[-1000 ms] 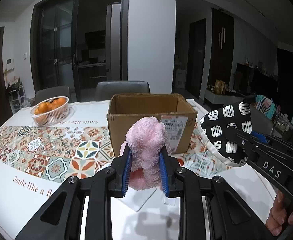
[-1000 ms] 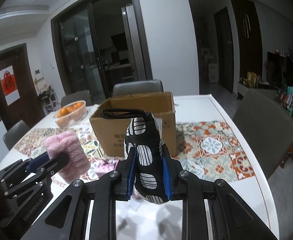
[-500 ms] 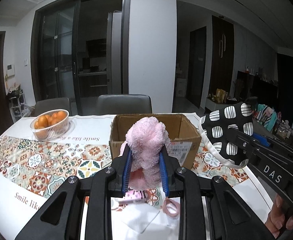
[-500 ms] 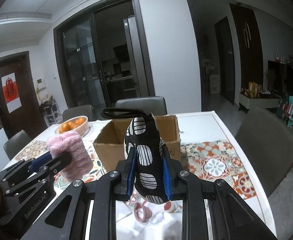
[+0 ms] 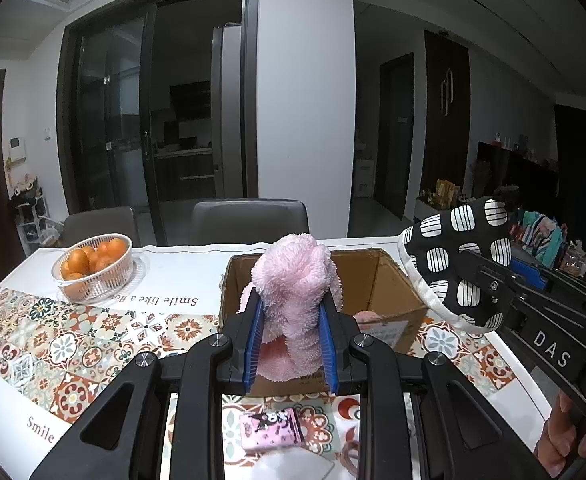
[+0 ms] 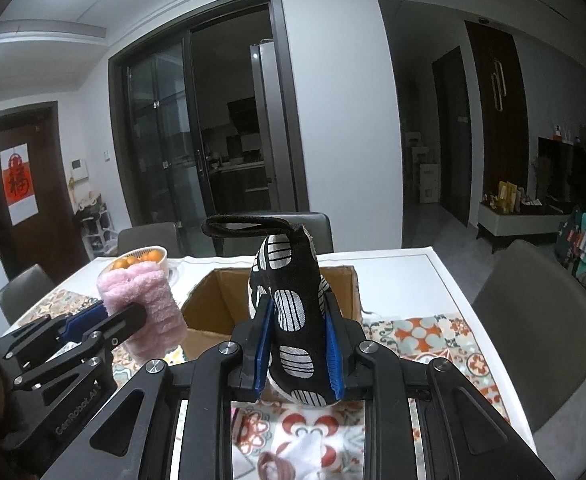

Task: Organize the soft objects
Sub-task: 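Lift both slippers and carry them over the cardboard box, then open both tools to drop the slippers into the box, then withdraw both tools from the box back over the table, then move both tools toward the pink hair ties and white cloth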

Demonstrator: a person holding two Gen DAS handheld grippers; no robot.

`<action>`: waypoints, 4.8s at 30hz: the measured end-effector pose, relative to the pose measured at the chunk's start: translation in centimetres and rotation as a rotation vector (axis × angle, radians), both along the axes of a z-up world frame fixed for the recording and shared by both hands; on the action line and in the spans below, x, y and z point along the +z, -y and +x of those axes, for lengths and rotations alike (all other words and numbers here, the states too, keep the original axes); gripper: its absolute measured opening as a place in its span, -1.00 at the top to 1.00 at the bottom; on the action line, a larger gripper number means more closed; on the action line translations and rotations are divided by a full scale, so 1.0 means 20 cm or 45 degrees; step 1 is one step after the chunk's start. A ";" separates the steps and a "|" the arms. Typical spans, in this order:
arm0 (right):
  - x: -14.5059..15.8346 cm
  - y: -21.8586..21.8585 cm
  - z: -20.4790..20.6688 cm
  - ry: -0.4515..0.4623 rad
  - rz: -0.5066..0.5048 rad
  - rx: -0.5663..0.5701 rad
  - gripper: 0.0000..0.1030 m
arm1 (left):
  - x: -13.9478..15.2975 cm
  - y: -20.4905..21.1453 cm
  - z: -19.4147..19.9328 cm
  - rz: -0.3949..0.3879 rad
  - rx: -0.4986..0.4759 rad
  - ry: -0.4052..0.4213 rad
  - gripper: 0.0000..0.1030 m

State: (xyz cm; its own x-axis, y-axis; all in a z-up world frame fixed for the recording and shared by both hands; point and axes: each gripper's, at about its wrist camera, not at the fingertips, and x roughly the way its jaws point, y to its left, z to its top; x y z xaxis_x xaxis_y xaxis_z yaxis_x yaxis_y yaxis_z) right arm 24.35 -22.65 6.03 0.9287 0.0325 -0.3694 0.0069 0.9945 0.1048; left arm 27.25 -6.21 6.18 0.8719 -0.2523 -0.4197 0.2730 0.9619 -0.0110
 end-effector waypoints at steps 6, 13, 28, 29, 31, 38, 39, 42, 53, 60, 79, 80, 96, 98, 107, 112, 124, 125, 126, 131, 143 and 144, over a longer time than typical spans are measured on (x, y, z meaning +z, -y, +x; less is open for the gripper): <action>-0.02 0.02 0.13 -0.003 -0.001 0.006 0.51 | -0.02 0.02 0.12 0.005 -0.002 -0.007 0.49; -0.07 0.05 0.27 -0.028 0.007 0.020 0.51 | -0.04 0.07 0.29 0.025 -0.006 0.002 0.49; -0.17 0.06 0.60 -0.108 -0.025 0.066 0.51 | -0.20 0.14 0.60 0.053 -0.008 -0.121 0.48; -0.18 0.06 0.62 -0.123 -0.030 0.066 0.51 | -0.22 0.14 0.61 0.057 -0.010 -0.129 0.48; -0.21 0.05 0.65 -0.145 -0.035 0.072 0.50 | -0.25 0.15 0.62 0.073 -0.012 -0.146 0.46; -0.30 0.08 0.72 -0.226 -0.007 0.081 0.45 | -0.31 0.17 0.65 0.115 -0.015 -0.185 0.28; -0.31 0.09 0.73 -0.232 -0.005 0.079 0.41 | -0.31 0.17 0.66 0.119 -0.014 -0.190 0.23; -0.31 0.10 0.74 -0.236 0.003 0.076 0.08 | -0.31 0.17 0.66 0.112 -0.020 -0.196 0.12; -0.26 0.08 0.62 -0.185 -0.036 0.049 -0.03 | -0.24 0.13 0.50 0.136 0.012 -0.122 -0.02; -0.22 0.05 0.50 -0.155 -0.054 0.039 -0.03 | -0.20 0.08 0.36 0.143 0.022 -0.101 -0.02; -0.15 -0.08 0.12 -0.090 -0.135 0.052 -0.03 | -0.16 -0.06 -0.01 0.143 0.051 -0.090 -0.04; -0.15 -0.08 0.10 -0.090 -0.140 0.054 -0.03 | -0.16 -0.07 -0.03 0.146 0.054 -0.090 -0.04; -0.30 -0.15 -0.07 -0.195 -0.115 0.077 -0.03 | -0.30 -0.13 -0.24 0.157 0.020 -0.158 -0.04; -0.32 -0.15 -0.08 -0.213 -0.114 0.082 -0.03 | -0.32 -0.13 -0.26 0.158 0.011 -0.174 -0.04; -0.46 -0.15 -0.13 -0.325 -0.089 0.088 -0.03 | -0.43 -0.13 -0.33 0.192 -0.029 -0.200 -0.04; -0.54 -0.15 -0.15 -0.383 -0.083 0.096 -0.03 | -0.51 -0.12 -0.36 0.208 -0.049 -0.230 -0.04; -0.75 -0.17 -0.11 -0.567 -0.053 0.142 -0.03 | -0.71 -0.12 -0.29 0.221 -0.067 -0.367 -0.04; -0.77 -0.17 -0.10 -0.579 -0.052 0.144 -0.03 | -0.72 -0.12 -0.29 0.219 -0.069 -0.376 -0.04; -0.78 -0.17 -0.09 -0.594 -0.050 0.148 -0.03 | -0.74 -0.12 -0.28 0.218 -0.072 -0.388 -0.04; -0.85 -0.18 -0.05 -0.650 -0.051 0.168 -0.03 | -0.81 -0.12 -0.24 0.227 -0.086 -0.437 -0.04; -0.97 -0.18 0.03 -0.737 -0.108 0.190 -0.03 | -0.93 -0.09 -0.14 0.235 -0.117 -0.519 -0.04; -0.98 -0.18 0.04 -0.737 -0.109 0.189 -0.03 | -0.94 -0.08 -0.14 0.233 -0.122 -0.523 -0.04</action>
